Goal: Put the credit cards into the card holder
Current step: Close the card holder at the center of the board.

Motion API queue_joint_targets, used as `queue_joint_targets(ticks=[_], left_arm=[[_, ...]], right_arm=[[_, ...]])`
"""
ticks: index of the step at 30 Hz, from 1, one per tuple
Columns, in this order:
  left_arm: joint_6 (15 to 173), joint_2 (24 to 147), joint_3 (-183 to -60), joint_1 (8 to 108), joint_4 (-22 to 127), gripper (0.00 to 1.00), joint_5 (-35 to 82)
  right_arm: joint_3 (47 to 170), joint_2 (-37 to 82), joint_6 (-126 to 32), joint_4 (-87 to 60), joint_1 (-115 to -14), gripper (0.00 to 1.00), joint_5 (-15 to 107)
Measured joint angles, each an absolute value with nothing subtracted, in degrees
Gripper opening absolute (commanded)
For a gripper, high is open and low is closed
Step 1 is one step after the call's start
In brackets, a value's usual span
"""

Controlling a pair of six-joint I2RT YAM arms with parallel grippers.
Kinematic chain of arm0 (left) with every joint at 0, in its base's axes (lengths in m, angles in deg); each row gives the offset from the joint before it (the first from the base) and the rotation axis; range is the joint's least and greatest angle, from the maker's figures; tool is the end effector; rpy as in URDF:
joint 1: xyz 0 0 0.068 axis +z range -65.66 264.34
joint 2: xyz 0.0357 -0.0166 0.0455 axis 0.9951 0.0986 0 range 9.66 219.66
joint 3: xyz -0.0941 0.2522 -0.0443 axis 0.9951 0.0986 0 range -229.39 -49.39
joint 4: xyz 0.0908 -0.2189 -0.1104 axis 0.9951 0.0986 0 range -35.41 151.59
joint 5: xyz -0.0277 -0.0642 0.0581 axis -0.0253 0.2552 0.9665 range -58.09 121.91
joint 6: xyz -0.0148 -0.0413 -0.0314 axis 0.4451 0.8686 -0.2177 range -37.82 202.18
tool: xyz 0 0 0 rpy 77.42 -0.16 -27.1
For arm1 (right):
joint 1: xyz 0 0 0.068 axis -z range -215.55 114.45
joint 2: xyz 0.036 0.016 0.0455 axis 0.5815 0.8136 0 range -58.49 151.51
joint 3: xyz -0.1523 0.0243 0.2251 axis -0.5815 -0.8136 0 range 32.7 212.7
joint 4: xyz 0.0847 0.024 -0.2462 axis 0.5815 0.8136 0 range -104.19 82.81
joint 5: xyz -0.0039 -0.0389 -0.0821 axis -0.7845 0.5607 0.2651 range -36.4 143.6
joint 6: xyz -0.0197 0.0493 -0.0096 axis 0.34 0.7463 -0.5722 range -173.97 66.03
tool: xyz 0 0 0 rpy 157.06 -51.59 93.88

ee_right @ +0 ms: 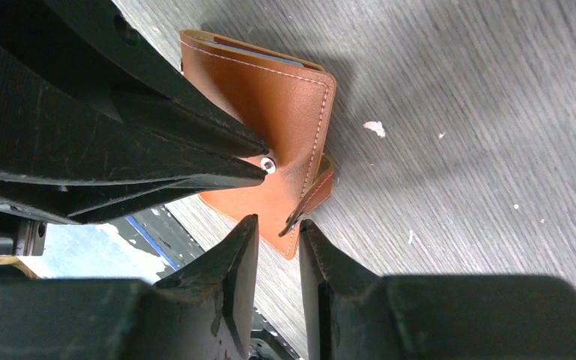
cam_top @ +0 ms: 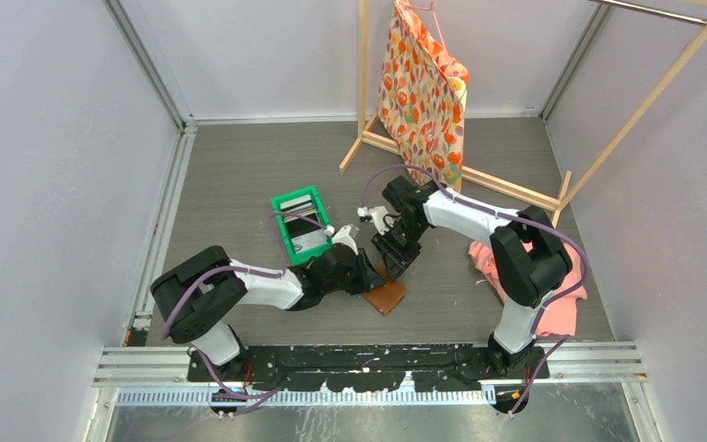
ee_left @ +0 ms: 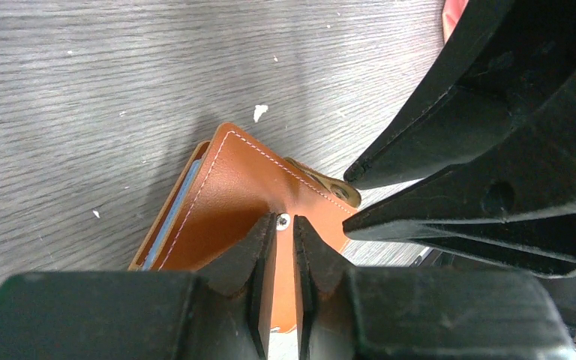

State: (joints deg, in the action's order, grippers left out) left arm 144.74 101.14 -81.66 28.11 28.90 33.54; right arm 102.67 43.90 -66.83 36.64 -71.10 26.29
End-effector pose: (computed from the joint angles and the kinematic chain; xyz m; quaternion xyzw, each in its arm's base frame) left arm 0.1650 -0.2448 0.1371 -0.0554 0.8792 -0.4008 0.2517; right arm 0.2574 0.2040 0.1859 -0.4104 0.8791 0.2423 0.0098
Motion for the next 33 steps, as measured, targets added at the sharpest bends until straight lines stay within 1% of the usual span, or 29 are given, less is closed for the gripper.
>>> queue_joint_targets(ticks=[6, 9, 12, 16, 21, 33], left_arm=[[144.79, 101.27, -81.66, 28.13, 28.61, 0.16, 33.48], [144.79, 101.27, -81.66, 28.16, 28.61, 0.16, 33.37], [144.79, 101.27, -81.66, 28.18, 28.61, 0.17, 33.35], [144.81, 101.27, -81.64, 28.2, 28.59, 0.17, 33.3], [144.83, 101.27, -81.59, 28.2, 28.5, 0.17, 33.3], [145.14, 101.27, -81.31, 28.29, 28.17, 0.15, 33.26]], right_arm=[[102.67, 43.96, -66.11, 36.42, -71.1, 0.25, 27.17], [102.67, 44.16, -65.98, 36.31, -71.1, 0.18, 27.76], [102.67, 44.34, -65.82, 36.07, -71.1, 0.14, 28.3], [102.67, 44.69, -65.69, 35.94, -71.08, 0.14, 28.65], [102.67, 44.95, -65.63, 35.94, -70.67, 0.02, 28.19], [102.8, 44.95, -66.94, 36.42, -69.2, 0.01, 23.45]])
